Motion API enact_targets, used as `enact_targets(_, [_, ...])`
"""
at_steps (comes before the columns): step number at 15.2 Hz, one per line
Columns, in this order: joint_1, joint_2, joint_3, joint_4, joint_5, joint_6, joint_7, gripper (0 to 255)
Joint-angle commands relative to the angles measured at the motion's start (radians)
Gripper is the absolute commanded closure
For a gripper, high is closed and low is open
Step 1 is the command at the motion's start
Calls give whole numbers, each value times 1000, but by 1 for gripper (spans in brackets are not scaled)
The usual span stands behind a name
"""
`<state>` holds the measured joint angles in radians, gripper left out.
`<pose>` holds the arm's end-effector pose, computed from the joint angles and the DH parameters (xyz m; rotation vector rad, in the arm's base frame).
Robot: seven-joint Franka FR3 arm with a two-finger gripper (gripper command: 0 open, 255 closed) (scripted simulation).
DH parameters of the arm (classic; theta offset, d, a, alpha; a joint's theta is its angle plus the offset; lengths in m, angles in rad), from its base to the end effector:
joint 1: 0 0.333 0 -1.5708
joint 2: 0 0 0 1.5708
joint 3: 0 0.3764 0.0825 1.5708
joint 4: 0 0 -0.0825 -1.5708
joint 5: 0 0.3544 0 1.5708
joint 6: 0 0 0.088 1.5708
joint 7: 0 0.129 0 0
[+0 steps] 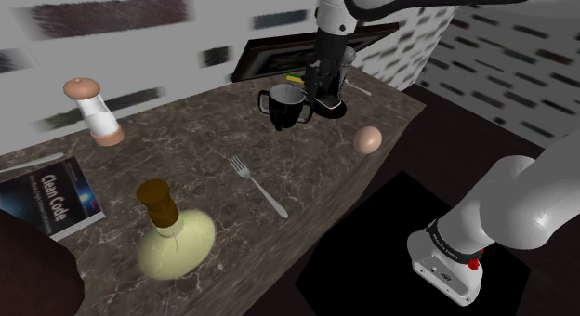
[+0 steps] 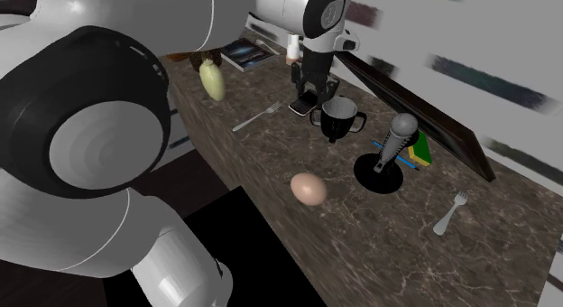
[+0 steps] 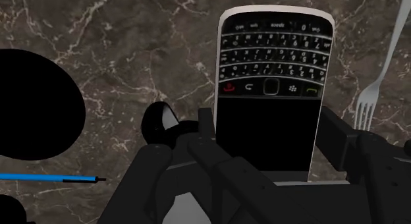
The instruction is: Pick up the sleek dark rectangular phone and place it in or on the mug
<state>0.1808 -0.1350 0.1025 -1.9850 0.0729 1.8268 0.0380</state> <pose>0.4577 0.1439 0.5675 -3.0697 -0.3467 0.0502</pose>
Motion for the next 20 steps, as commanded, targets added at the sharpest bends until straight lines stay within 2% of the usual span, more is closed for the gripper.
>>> enact_targets(1, [-6, 52, -5, 66, -7, -16, -8, 255])
enact_targets(7, [-24, 290, -23, 369, -29, -83, -35, 255])
enact_targets(10, [-31, 442, -31, 583, -39, -147, -48, 255])
enact_targets(20, [-31, 440, -32, 447, -38, -12, -54, 255])
